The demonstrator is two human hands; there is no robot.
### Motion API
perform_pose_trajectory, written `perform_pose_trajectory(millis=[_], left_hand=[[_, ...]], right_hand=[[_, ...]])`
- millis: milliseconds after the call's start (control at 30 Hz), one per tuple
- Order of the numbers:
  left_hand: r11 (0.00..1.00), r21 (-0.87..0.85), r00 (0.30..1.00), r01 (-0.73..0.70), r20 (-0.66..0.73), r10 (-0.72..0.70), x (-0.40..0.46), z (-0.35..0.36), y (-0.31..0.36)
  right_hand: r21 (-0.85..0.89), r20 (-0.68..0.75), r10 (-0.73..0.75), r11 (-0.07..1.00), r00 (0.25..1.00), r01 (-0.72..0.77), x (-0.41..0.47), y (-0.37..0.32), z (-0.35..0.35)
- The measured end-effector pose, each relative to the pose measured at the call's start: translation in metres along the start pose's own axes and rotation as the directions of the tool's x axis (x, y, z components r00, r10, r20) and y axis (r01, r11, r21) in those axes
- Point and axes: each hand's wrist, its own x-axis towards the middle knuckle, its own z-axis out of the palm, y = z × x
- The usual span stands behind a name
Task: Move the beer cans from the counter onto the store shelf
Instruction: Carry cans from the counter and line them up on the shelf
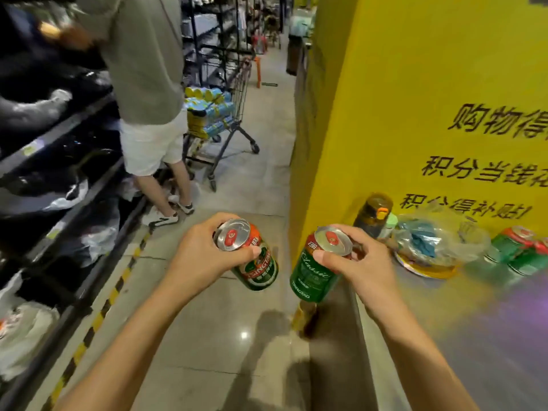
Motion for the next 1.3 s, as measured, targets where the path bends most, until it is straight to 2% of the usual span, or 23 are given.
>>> perform_pose_trajectory(millis=[133,267,367,567,900,1133,1300], left_hand=[[0.996,0.001,0.976,0.087,-0.202,-0.085,-0.026,-0.081,-0.029],[0.985,0.006,0.910,0.170,-0.385,-0.155,-0.056,-0.170,-0.063],[0.971,0.014,0.855,0.237,-0.477,-0.202,-0.077,-0.237,-0.086],[0.949,0.035,0.758,0.312,-0.612,-0.227,-0.113,-0.354,-0.130],[0.913,0.008,0.614,0.407,-0.743,-0.267,-0.130,-0.476,-0.184],[0.886,-0.005,0.529,0.464,-0.801,-0.281,-0.077,-0.542,-0.212],[0.875,0.003,0.502,0.484,-0.820,-0.275,-0.023,-0.594,-0.221]], right_hand=[[-0.004,0.187,-0.030,1.000,0.982,0.031,0.025,-0.020,0.087],[0.055,0.368,-0.069,0.997,0.927,0.052,0.041,-0.039,0.192],[0.099,0.481,-0.098,0.993,0.871,0.057,0.044,-0.055,0.273],[0.190,0.623,-0.180,0.979,0.761,0.076,0.038,-0.083,0.424],[0.206,0.748,-0.197,0.977,0.634,0.060,0.051,-0.110,0.595],[0.206,0.814,-0.217,0.975,0.538,0.082,0.109,-0.127,0.693],[0.227,0.855,-0.246,0.969,0.456,0.095,0.162,-0.147,0.762]])
